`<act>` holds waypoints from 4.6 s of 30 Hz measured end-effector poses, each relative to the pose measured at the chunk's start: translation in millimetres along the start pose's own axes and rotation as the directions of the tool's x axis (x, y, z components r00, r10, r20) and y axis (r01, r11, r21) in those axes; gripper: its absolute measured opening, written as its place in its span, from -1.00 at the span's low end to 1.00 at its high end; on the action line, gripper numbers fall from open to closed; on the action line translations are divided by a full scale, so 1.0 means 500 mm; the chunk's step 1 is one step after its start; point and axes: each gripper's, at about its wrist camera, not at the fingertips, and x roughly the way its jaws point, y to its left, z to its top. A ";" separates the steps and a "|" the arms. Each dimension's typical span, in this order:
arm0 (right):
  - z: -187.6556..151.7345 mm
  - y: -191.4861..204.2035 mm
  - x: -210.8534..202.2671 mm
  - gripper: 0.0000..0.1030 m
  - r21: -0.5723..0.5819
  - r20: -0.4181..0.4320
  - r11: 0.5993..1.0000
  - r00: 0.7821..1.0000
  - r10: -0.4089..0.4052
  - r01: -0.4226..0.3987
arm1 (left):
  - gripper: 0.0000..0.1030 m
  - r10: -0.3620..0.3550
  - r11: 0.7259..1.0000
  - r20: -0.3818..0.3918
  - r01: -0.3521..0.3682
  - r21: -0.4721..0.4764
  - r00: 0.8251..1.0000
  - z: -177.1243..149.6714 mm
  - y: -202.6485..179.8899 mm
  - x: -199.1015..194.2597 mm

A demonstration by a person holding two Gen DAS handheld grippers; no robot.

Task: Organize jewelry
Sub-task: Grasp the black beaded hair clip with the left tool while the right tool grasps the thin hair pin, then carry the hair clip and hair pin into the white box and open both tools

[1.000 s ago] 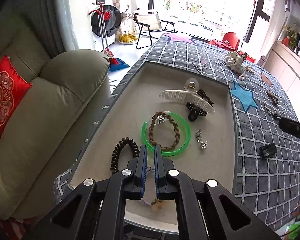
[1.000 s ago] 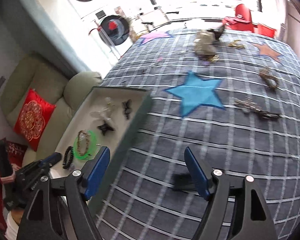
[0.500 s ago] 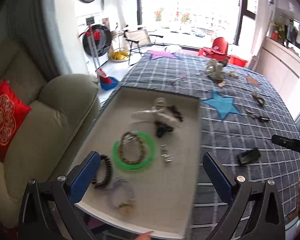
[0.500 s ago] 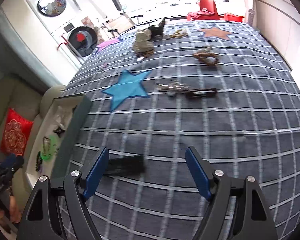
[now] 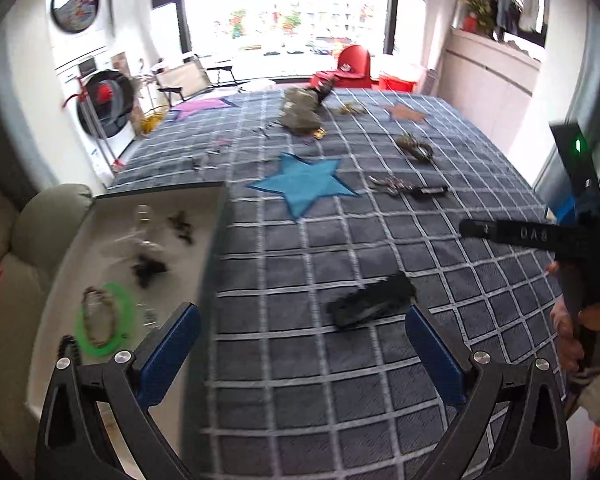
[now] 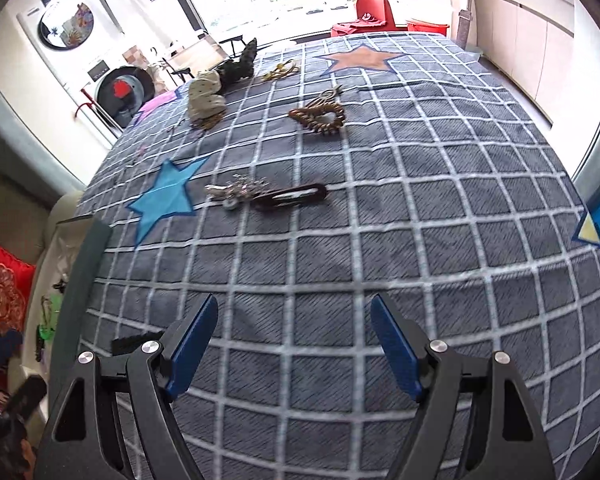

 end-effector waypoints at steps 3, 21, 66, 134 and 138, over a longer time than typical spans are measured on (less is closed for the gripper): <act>0.016 -0.007 0.010 0.58 -0.023 0.006 1.000 1.000 -0.003 0.003 | 1.00 -0.007 1.000 -0.027 0.008 0.026 1.000 0.001 -0.019 0.032; 0.091 0.043 0.096 0.58 -0.407 0.029 0.913 0.999 -0.030 0.039 | 0.99 -0.050 0.987 -0.119 0.067 0.144 0.992 0.015 -0.060 0.158; -0.053 0.072 -0.002 -0.95 -0.196 -0.060 0.970 0.989 0.136 -0.145 | -0.37 -0.202 0.976 -0.140 0.211 0.051 0.969 -0.044 -0.071 0.081; 0.042 0.566 0.145 -0.95 -0.336 -0.193 0.908 0.962 0.194 -0.250 | -0.36 0.096 0.952 -0.114 -0.125 -0.280 0.989 0.012 0.486 0.127; 0.047 0.569 0.165 -0.95 -0.322 -0.205 0.913 0.960 0.188 -0.248 | -0.36 0.094 0.954 -0.135 -0.128 -0.272 0.986 0.012 0.488 0.147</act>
